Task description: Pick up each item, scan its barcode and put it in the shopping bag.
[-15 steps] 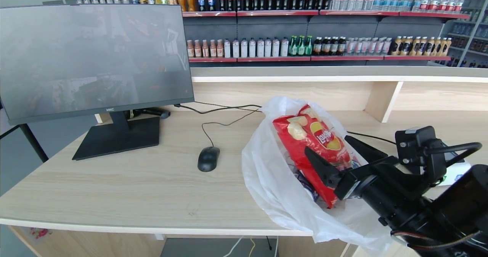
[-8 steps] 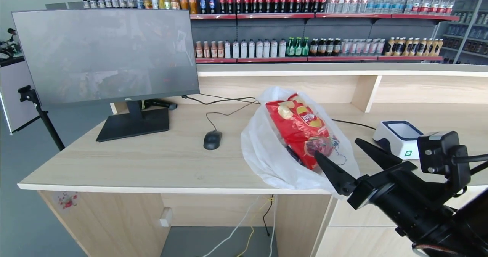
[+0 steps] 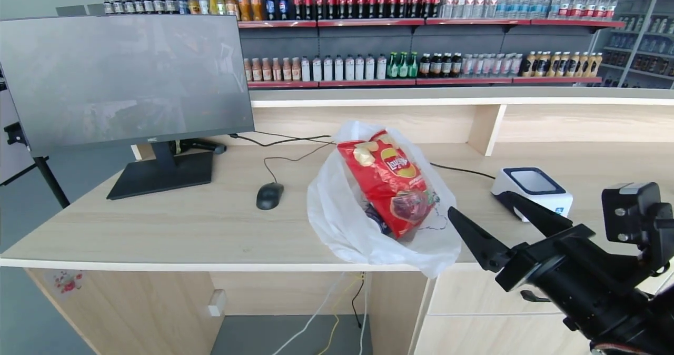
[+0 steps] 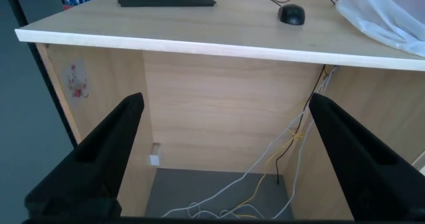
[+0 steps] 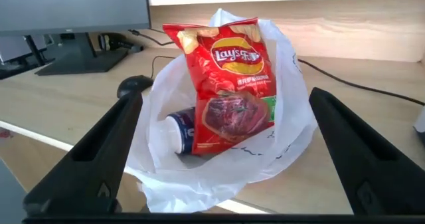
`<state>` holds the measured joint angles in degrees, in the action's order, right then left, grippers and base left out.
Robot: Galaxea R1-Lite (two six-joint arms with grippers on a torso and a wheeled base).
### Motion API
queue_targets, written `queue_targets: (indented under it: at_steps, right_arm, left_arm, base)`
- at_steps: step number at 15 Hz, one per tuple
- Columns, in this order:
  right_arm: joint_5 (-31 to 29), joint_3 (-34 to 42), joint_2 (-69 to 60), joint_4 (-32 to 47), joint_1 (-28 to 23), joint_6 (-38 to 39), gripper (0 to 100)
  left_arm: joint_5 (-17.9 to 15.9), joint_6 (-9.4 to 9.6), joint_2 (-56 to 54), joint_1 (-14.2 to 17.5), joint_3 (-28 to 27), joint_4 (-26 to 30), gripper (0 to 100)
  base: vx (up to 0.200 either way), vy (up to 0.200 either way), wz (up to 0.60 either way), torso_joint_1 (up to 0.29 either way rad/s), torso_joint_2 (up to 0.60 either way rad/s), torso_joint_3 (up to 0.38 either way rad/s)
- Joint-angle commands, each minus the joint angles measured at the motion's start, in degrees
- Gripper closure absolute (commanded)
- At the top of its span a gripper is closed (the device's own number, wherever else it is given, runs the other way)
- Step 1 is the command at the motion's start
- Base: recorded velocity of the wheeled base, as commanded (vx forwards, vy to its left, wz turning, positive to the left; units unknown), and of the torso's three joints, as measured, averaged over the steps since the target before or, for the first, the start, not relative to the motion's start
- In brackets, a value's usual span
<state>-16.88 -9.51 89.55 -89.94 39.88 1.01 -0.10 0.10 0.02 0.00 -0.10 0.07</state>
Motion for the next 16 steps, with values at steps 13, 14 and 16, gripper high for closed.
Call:
queue_targets:
  at_steps: [13,14,16]
  right_arm:
    - [0.0,-2.1,-0.3,-0.1,-1.8,0.7,0]
    - [0.0,-1.7,-0.2,-0.1,-1.8,0.7,0]
    - [0.0,-1.4,0.1,-0.1,-1.8,0.7,0]
  left_arm:
    - [0.0,-0.19,0.0,0.0,0.0,0.0,0]
    - [0.0,-0.19,0.0,0.1,0.0,0.0,0]
    - [0.1,-0.19,0.0,0.0,0.0,0.0,0]
  base:
    - [0.0,-0.2,0.0,0.003,0.0,0.001]
    - [0.0,-0.2,0.0,0.002,0.0,0.002]
    - [0.0,-0.2,0.0,0.0,0.0,0.0]
